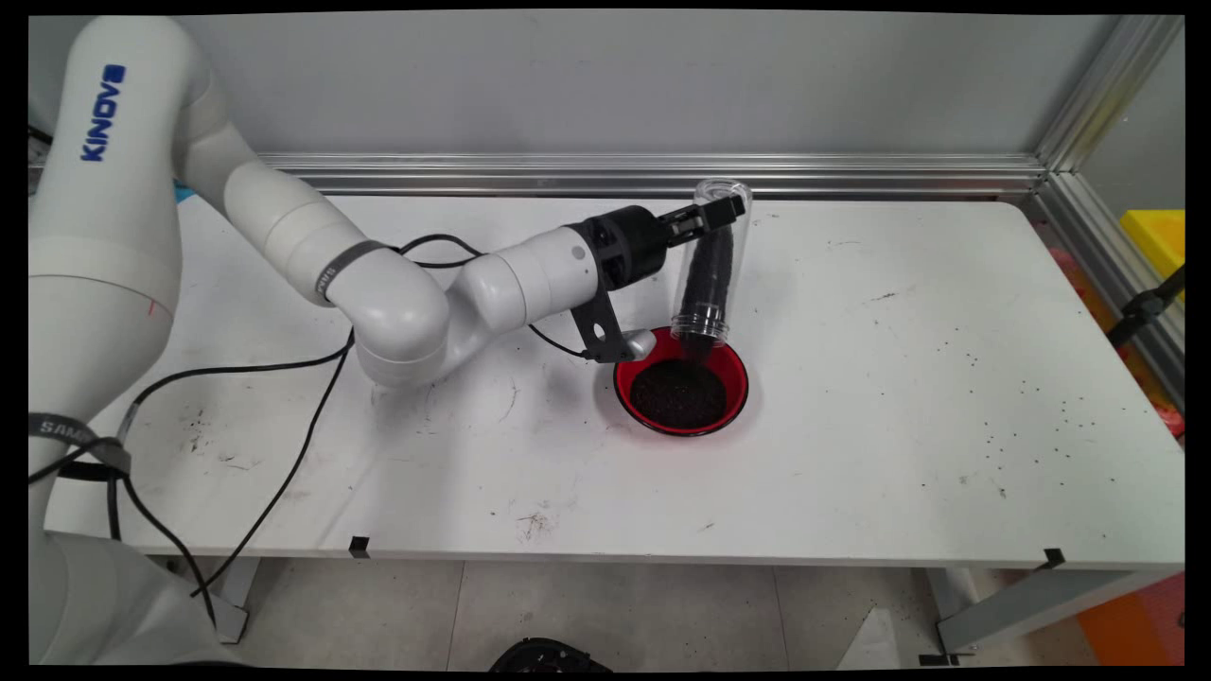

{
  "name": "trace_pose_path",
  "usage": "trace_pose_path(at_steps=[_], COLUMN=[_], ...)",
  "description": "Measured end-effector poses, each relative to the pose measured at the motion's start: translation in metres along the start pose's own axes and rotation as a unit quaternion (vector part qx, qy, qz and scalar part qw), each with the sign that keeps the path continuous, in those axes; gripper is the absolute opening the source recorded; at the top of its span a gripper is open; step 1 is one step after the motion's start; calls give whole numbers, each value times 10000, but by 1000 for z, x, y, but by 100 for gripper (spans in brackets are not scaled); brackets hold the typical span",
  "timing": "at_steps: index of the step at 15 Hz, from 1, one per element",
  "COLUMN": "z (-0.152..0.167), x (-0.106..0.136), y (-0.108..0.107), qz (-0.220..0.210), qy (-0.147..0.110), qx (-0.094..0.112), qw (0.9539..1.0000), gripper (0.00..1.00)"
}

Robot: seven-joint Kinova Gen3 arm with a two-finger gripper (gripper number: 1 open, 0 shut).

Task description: Pour the black seasoning powder in the red bowl

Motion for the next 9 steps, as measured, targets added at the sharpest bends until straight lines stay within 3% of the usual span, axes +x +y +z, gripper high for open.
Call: trace_pose_path(at_steps=[9], z=[2], x=[12], y=[-1], qz=[462], qy=[-35], qx=[329], qw=[9984], gripper=[0])
